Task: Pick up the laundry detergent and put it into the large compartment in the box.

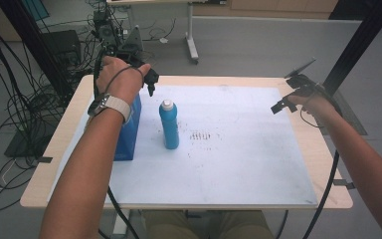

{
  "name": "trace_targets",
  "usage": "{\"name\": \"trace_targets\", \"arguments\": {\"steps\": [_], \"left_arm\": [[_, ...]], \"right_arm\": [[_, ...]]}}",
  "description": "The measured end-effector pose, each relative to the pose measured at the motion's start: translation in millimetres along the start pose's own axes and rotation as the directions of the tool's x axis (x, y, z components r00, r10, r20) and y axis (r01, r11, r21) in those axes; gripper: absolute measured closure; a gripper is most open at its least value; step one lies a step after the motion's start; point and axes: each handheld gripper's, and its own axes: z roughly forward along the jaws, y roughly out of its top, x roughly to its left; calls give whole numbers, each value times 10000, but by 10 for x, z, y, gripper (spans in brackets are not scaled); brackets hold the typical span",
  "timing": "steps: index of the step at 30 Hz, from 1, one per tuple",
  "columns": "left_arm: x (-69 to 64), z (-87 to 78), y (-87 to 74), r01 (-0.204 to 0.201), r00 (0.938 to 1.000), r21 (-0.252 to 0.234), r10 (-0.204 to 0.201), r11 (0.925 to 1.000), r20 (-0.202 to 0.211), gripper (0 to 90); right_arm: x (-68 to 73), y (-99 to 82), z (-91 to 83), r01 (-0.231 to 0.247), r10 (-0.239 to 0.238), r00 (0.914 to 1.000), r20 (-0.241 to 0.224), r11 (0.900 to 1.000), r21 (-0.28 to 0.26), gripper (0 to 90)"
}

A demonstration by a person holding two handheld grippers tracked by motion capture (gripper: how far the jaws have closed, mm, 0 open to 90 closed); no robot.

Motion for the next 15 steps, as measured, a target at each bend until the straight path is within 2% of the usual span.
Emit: {"name": "trace_targets", "arguments": {"steps": [15], "left_arm": [[-92, -44, 6, 16, 10000, -126, -16, 9999, -2, 68]], "right_arm": [[-24, -22, 6, -35, 35, 10000, -40, 10000, -2, 81]]}}
